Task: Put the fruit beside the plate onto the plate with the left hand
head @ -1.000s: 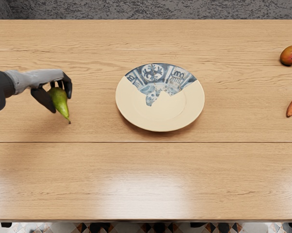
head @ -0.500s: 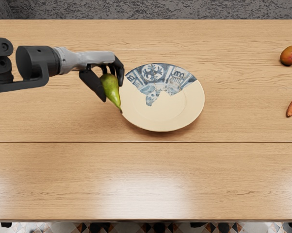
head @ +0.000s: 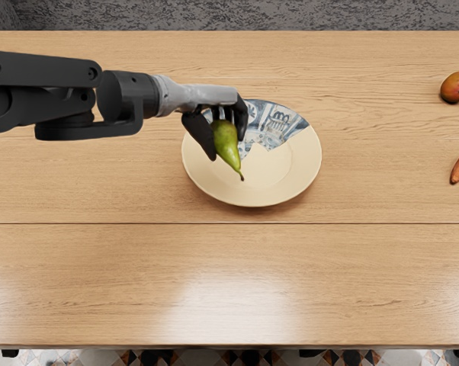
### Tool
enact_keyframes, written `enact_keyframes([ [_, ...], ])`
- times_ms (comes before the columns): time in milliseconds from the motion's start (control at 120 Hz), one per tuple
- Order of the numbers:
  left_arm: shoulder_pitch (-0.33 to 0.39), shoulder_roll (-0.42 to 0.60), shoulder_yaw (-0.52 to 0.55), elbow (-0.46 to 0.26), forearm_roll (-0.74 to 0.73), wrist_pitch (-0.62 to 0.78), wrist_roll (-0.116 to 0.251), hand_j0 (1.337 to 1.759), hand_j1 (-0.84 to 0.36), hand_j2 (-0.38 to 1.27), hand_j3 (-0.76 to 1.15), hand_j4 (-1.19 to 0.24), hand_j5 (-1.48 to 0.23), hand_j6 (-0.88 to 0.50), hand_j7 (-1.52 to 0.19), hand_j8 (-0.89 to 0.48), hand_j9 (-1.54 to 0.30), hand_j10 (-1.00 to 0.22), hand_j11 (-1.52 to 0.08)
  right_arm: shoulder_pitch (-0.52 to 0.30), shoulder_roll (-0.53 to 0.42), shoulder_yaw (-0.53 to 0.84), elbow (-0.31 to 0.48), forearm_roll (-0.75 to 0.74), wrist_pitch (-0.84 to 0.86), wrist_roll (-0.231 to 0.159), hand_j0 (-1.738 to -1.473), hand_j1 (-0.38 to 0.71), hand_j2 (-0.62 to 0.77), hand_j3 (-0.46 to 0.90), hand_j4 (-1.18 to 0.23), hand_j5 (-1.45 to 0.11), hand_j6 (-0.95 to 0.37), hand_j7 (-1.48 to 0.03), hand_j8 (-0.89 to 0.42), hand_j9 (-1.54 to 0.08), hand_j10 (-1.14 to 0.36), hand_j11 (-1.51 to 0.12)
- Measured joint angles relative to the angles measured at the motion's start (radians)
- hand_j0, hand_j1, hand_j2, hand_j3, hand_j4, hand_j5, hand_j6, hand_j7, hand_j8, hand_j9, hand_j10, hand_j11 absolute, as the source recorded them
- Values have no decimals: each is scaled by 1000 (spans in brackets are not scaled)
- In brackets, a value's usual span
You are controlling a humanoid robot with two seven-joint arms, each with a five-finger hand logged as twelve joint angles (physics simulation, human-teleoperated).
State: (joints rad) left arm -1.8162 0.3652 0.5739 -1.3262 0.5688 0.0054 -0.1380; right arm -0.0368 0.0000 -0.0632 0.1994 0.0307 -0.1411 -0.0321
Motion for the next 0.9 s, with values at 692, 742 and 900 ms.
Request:
enact_keyframes([
  [692, -22, 211, -117, 0, -318, -416, 3, 1658, 290, 23, 0, -60, -78, -50, -79, -48, -80, -58, -80, 0, 0, 0, 0, 0, 0, 0, -1658, -314, -6, 0, -30, -38, -30, -38, -30, -38, -29, -38],
  [742, -17, 247, -130, -9, -396, -492, 3, 1658, 303, 18, 0, -48, -61, -39, -62, -37, -62, -45, -62, 0, 0, 0, 0, 0, 0, 0, -1658, -314, -6, 0, -30, -38, -30, -38, -30, -38, -29, -38],
  [900, 8, 461, -142, -39, -533, -589, 3, 1658, 328, 9, 0, -22, -28, -19, -29, -18, -29, -21, -29, 0, 0, 0, 0, 0, 0, 0, -1658, -314, -6, 0, -30, -38, -30, -38, -30, -38, -29, -38],
])
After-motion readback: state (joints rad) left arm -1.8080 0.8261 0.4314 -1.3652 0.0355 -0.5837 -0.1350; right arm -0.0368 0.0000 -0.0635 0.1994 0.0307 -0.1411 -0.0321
